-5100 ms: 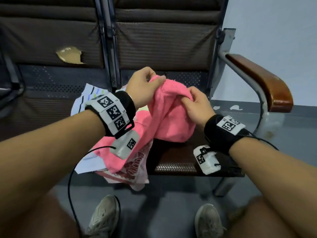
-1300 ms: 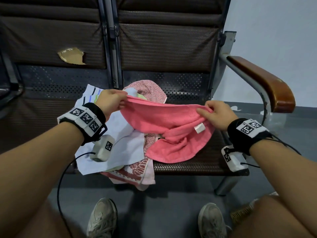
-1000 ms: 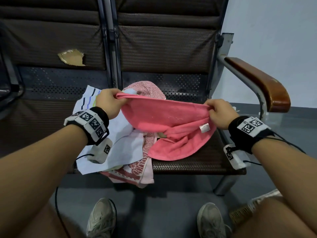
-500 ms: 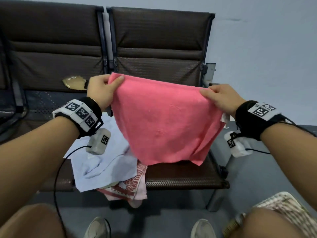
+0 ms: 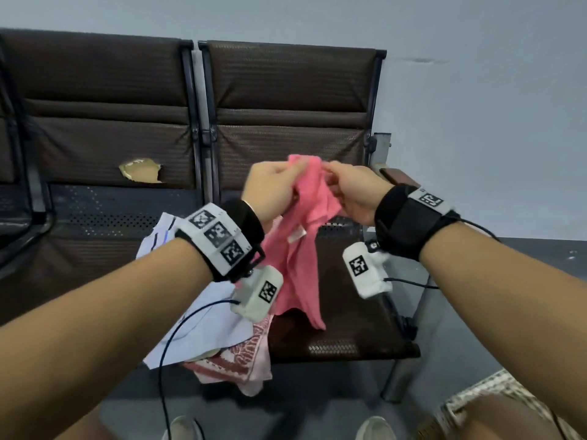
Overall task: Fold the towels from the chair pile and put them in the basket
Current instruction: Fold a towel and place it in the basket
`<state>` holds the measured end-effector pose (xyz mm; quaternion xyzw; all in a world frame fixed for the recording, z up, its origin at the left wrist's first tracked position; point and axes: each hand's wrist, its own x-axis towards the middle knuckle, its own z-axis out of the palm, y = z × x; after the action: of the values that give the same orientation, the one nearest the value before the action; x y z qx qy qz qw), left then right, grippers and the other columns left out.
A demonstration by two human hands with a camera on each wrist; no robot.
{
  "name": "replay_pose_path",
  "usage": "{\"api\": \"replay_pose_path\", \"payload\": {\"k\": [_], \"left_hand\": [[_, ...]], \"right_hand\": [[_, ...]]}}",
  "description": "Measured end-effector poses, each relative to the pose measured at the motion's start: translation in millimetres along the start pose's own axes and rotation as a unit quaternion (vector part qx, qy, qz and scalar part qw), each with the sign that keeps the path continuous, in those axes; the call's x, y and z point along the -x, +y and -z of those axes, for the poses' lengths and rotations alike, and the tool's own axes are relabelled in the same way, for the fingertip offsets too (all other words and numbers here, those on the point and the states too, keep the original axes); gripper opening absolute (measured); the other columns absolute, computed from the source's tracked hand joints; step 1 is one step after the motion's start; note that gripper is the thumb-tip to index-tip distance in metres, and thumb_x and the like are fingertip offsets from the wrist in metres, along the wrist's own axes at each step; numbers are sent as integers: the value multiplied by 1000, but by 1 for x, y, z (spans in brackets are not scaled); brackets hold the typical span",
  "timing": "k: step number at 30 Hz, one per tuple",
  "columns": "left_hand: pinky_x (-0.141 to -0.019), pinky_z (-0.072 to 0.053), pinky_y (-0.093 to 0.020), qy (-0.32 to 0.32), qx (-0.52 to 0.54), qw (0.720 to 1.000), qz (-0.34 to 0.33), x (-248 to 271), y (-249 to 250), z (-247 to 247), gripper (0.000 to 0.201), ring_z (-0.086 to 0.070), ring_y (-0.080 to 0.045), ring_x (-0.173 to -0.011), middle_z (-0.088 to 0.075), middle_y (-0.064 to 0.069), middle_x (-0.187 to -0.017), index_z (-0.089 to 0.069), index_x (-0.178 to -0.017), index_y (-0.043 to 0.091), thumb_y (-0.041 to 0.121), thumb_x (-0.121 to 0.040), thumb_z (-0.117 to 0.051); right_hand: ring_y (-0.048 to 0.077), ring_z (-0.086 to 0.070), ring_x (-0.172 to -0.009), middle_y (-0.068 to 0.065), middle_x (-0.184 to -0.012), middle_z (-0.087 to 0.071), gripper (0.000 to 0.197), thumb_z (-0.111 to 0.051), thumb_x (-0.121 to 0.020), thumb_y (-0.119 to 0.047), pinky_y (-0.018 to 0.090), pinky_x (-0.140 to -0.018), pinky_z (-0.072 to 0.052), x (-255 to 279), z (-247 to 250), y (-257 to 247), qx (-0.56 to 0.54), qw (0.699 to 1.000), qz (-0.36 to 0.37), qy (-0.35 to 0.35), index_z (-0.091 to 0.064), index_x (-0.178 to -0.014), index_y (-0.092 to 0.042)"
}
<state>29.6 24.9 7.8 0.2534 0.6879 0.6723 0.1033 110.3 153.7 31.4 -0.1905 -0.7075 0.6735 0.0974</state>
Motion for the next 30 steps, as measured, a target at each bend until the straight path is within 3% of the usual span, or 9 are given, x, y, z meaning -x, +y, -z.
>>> {"api": "replay_pose_path", "payload": {"k": [4, 8, 10, 12, 16, 19, 21, 24, 30], "left_hand": [[-59, -48, -33, -80, 10, 996, 21, 25, 4, -11, 31, -59, -25, -61, -66, -19, -72, -70, -85, -11, 18, -93, -61], [-57, -49, -25, -16, 25, 999, 45, 20, 2, 6, 21, -65, -19, -66, -69, -8, -80, -69, -101, 1, 8, -91, -53], [-75, -50, -31, 14, -10, 1000, 21, 12, -3, 13, 40, -60, -21, -85, -64, -10, -102, -59, -123, 8, -5, -86, -50], [-86, -45, -35, -82, 22, 994, 73, 5, -7, 17, 60, -53, -21, -91, -57, -15, -109, -46, -137, 11, -4, -79, -50], [-73, -41, -29, -258, 39, 953, 156, -6, -9, 26, 24, -53, -16, -75, -56, -12, -86, -64, -96, 8, 14, -72, -62], [-75, -49, -28, -203, 21, 972, 119, -26, -14, 25, 34, -63, -20, -96, -69, -10, -107, -66, -120, 6, 8, -86, -68], [-68, -50, -27, -161, 5, 983, 93, -37, -15, 19, 20, -60, -20, -83, -65, -10, -92, -68, -111, 6, 8, -90, -66], [-66, -49, -30, -96, -43, 993, 44, -51, -11, 10, 12, -50, -16, -66, -53, -10, -75, -70, -102, 4, 11, -93, -66], [-87, -56, -47, -13, 8, 999, -32, -55, 0, 0, 17, -65, -22, -86, -71, -14, -96, -73, -106, 4, 11, -94, -65]], "right_hand": [[21, -61, -68, 12, -82, -63, 18, -57, -98, -18, 26, -54, -52, 10, -6, 4, 1, 1000, -2, -18, -65, -107, -6], [7, -46, -50, 7, -74, -46, 25, -46, -93, 7, 19, -46, -37, 10, 5, 11, 52, 998, -16, -23, -59, -108, -8], [18, -54, -67, 16, -90, -55, 36, -42, -92, 12, 24, -60, -42, 13, 8, 10, 65, 995, 3, -72, -62, -118, -3], [27, -57, -93, 18, -108, -63, 41, -41, -92, 11, 35, -84, -47, 17, 9, 6, 63, 992, 22, -108, -64, -123, -1], [29, -57, -103, 25, -117, -64, 38, -49, -95, -8, 43, -95, -46, 3, 23, 0, 89, 987, 36, -127, -59, -129, 3], [25, -72, -88, 14, -105, -75, 39, -77, -83, -31, 36, -77, -59, -11, 45, -1, 190, 976, 0, -108, -72, -111, -5], [21, -75, -74, 9, -87, -78, 28, -88, -71, -29, 32, -64, -61, -25, 60, 0, 332, 942, -8, -37, -77, -89, -10], [24, -71, -77, 8, -83, -75, 31, -85, -72, -37, 35, -71, -60, -44, 77, 0, 478, 876, -6, 58, -76, -82, -9], [14, -66, -66, 0, -71, -69, 15, -69, -81, -29, 32, -61, -52, -51, 81, 8, 318, 919, 147, 183, -72, -73, -17]]}}
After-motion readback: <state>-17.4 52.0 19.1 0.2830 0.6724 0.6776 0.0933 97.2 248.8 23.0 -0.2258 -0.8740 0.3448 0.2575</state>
